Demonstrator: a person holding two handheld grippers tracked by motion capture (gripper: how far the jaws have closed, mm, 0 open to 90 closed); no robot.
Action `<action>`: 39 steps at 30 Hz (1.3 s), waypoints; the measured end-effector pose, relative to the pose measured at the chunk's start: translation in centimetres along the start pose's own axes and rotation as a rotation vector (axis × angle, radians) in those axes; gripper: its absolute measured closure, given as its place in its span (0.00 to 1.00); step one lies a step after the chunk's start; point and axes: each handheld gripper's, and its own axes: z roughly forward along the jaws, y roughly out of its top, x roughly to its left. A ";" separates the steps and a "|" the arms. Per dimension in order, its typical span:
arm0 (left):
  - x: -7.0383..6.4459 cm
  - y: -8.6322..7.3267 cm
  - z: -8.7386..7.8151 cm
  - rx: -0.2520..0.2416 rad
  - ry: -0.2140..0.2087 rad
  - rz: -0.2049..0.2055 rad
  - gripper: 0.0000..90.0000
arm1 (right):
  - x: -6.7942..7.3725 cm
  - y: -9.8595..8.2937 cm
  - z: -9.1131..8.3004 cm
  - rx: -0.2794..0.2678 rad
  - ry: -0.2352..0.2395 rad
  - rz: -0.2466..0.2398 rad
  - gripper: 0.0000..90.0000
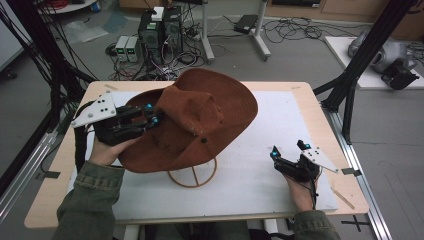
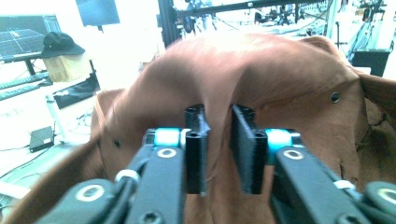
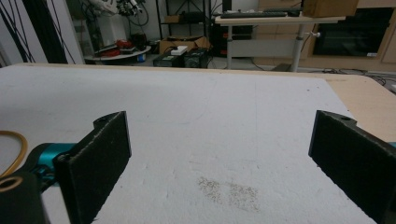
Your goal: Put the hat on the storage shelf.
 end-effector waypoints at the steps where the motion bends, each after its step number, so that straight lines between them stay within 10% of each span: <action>1: 0.0 0.0 0.0 -0.007 0.000 -0.007 0.76 | 0.0 0.0 0.0 0.000 0.000 -0.001 0.05; 7: -0.1 0.0 0.0 0.006 0.037 -0.005 0.52 | 0.0 0.0 0.0 0.001 0.001 -0.001 0.05; 30: 0.5 -0.6 -3.0 -0.080 0.163 -0.004 0.40 | 0.0 0.0 0.0 0.001 -0.004 0.001 0.05; 39: 0.5 -2.3 -5.5 -0.133 0.311 -0.041 0.38 | 0.0 0.0 0.0 0.002 -0.007 0.001 0.05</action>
